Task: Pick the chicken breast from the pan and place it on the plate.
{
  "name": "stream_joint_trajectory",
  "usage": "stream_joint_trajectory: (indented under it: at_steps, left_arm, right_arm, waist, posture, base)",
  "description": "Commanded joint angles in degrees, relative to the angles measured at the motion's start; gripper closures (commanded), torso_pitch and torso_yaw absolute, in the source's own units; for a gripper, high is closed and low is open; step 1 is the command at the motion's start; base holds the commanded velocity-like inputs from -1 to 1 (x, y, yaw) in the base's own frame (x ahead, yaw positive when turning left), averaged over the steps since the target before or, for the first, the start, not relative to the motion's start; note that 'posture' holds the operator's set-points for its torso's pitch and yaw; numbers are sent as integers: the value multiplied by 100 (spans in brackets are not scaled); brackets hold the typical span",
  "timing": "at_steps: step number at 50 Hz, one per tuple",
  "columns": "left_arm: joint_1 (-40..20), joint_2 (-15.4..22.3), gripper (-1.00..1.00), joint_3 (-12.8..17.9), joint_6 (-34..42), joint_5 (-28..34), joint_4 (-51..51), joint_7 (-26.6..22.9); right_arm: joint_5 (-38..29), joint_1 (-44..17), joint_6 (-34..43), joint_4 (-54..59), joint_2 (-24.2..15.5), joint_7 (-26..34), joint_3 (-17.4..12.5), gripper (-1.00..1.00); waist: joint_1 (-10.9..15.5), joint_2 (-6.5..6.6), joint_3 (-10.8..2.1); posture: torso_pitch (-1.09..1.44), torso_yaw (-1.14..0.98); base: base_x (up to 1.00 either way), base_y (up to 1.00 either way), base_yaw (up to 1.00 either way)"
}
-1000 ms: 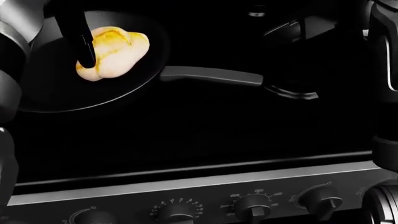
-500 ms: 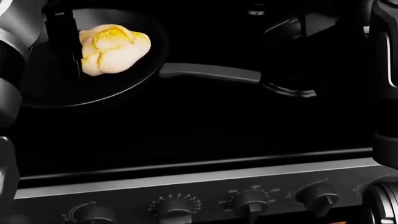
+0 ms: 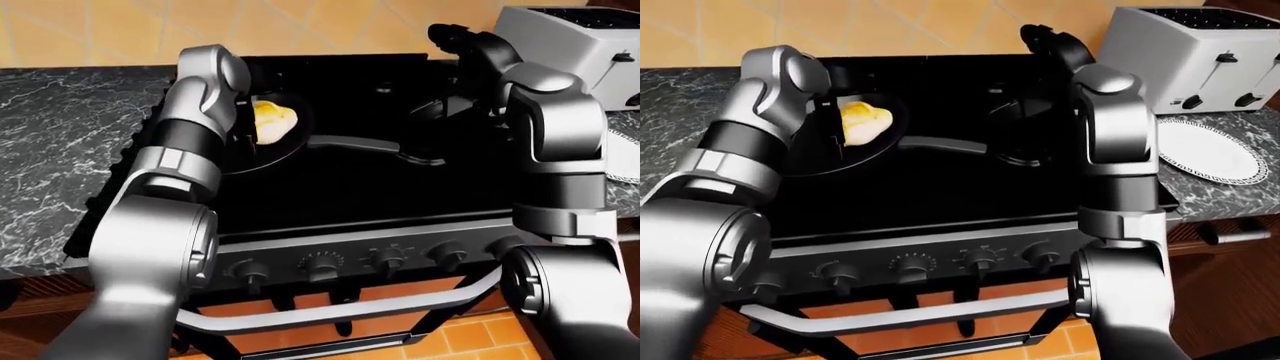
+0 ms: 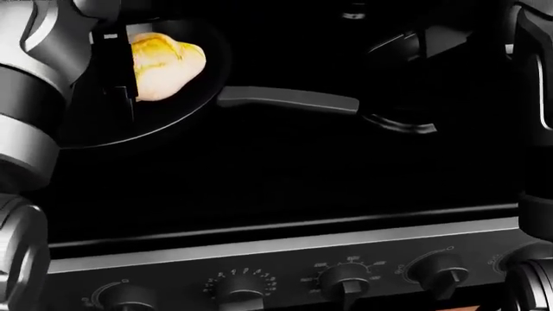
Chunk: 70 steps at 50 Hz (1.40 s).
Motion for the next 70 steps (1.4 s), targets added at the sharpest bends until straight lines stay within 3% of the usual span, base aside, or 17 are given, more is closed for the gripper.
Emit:
stream_joint_trajectory:
  at_steps: [1,3,4,18,24,27,46,47,48,50,52,58,60,61,62,64,70]
  left_arm:
    - [-218,60,-4,26,-10,17,-207,58]
    - [-225,61,80,29,-1,20,-208,46]
    - [-236,62,100,34,10,17,-207,35]
    - [-319,75,100,84,173,-33,-277,-129]
    - [-1305,59,100,543,-68,-775,342,1469]
    - [-1698,146,100,611,-44,-1097,473,1740]
    - [-2276,560,100,376,122,-1468,302,1395]
    - [-2257,554,100,373,101,-1476,297,1383]
    - [-2231,550,100,361,87,-1471,293,1379]
    - [-2217,544,100,351,82,-1468,292,1373]
    - [-2209,533,100,342,80,-1462,287,1364]
    - [-2156,528,100,319,77,-1434,245,1321]
    - [-2125,516,100,314,71,-1431,227,1280]
    - [-2120,509,100,313,73,-1428,219,1273]
    - [-2119,504,100,314,74,-1427,218,1272]
    - [-2117,498,100,317,78,-1428,213,1256]
    - [-2145,507,100,331,81,-1430,205,1243]
  right_arm:
    - [-5,-228,-145,-187,-83,-31,-62,-100]
    - [-2,-235,-142,-183,-86,-25,-65,-100]
    - [-3,-236,-144,-181,-85,-25,-62,-100]
    - [-43,-291,-100,-198,-89,12,-49,-100]
    - [-43,-275,-69,-254,-91,13,-59,-100]
    - [-40,-251,-37,-311,-105,21,-69,-100]
    - [-98,-204,-57,-327,-127,-50,-47,-100]
    - [-110,-194,-64,-310,-130,-43,-40,-100]
    - [-116,-190,-73,-298,-129,-41,-44,-100]
    - [-126,-207,-57,-300,-129,-31,-44,-100]
    - [-132,-199,-55,-301,-126,-12,-41,-100]
    - [-147,-198,-46,-316,-123,11,-49,-100]
    - [-153,-207,-49,-300,-122,17,-47,-100]
    - [-156,-210,-41,-308,-125,22,-48,-100]
    - [-158,-210,-32,-320,-124,25,-50,-100]
    - [-163,-203,-28,-330,-122,28,-51,-100]
    - [-159,-189,-58,-315,-101,16,-62,-100]
  waist:
    - [3,-10,-192]
    - [-1,-7,-195]
    - [-4,-5,-192]
    - [-9,-7,-191]
    - [-4,-37,-189]
    - [-9,-58,-156]
    - [1,-11,-59]
    - [8,41,-166]
    - [15,78,-146]
    - [-44,378,-185]
    - [-53,416,-228]
    - [-25,65,-128]
    - [15,-212,-171]
    - [32,-459,-247]
    - [9,-239,-198]
    - [30,-305,-149]
    - [76,22,-82]
  posture:
    - [0,0]
    - [0,0]
    - [0,0]
    - [0,0]
    - [0,0]
    - [0,0]
    - [0,0]
    - [0,0]
    - [0,0]
    - [0,0]
    - [0,0]
    - [0,0]
    - [0,0]
    - [0,0]
    - [0,0]
    - [0,0]
    - [0,0]
  base:
    - [0,0,0]
    - [0,0,0]
    - [0,0,0]
    - [0,0,0]
    - [0,0,0]
    - [0,0,0]
    - [0,0,0]
    - [0,-6,0]
    - [0,-38,0]
    - [0,-45,0]
    - [0,-43,0]
    - [0,-32,0]
    - [0,-28,0]
    - [0,-28,0]
    - [0,-28,0]
    - [0,-28,0]
    - [0,-28,0]
